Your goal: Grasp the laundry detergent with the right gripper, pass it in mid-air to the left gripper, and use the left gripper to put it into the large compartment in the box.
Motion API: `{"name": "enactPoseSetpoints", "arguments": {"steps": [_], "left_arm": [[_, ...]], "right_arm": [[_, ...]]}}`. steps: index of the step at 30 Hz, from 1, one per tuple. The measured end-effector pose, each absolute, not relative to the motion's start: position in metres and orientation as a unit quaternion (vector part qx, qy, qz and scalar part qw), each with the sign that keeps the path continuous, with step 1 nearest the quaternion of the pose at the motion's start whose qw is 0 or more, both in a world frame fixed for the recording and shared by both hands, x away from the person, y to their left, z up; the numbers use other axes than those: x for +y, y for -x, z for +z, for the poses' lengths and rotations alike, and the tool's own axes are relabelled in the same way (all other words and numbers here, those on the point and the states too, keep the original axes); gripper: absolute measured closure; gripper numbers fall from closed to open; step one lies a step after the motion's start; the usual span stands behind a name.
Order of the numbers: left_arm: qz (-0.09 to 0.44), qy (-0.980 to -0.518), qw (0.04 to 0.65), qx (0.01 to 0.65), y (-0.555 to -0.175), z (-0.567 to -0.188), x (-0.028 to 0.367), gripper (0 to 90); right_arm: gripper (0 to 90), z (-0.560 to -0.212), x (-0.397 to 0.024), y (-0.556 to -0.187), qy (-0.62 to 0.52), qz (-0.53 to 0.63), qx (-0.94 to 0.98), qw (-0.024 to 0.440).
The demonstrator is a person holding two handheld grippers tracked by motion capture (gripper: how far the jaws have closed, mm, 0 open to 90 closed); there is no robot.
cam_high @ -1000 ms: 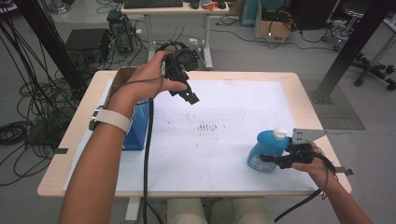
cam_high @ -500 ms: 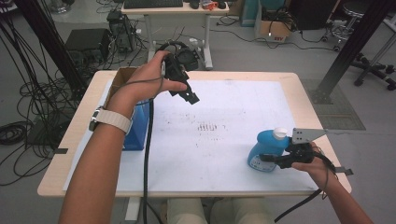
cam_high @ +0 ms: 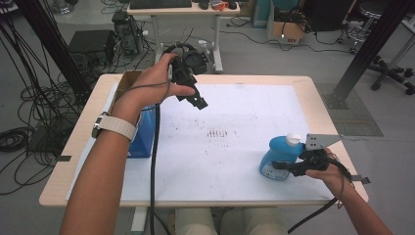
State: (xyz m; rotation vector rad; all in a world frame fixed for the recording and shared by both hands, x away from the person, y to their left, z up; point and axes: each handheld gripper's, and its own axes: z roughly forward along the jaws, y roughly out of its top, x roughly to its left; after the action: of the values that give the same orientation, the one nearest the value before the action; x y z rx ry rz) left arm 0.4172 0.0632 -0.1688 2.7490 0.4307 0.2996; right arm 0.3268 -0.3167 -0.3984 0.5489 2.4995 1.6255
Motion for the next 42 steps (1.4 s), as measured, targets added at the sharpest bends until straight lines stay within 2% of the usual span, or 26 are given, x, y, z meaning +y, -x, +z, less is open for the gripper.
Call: {"name": "enactPoseSetpoints", "arguments": {"steps": [30, 39, 42], "left_arm": [[0.109, -0.969, 0.17, 0.141, -0.407, -0.164, 0.06, 13.9], [0.111, -0.97, 0.173, 0.129, -0.393, -0.152, 0.057, 11.2], [0.109, -0.97, 0.179, 0.127, -0.387, -0.148, 0.055, 11.1]], "right_arm": [[44.0, -0.394, -0.314, -0.329, -0.179, 0.528, 0.827, 0.068], [43.9, -0.369, -0.313, -0.332, -0.168, 0.527, 0.83, 0.069], [43.8, -0.358, -0.31, -0.333, -0.16, 0.531, 0.83, 0.057]]}}
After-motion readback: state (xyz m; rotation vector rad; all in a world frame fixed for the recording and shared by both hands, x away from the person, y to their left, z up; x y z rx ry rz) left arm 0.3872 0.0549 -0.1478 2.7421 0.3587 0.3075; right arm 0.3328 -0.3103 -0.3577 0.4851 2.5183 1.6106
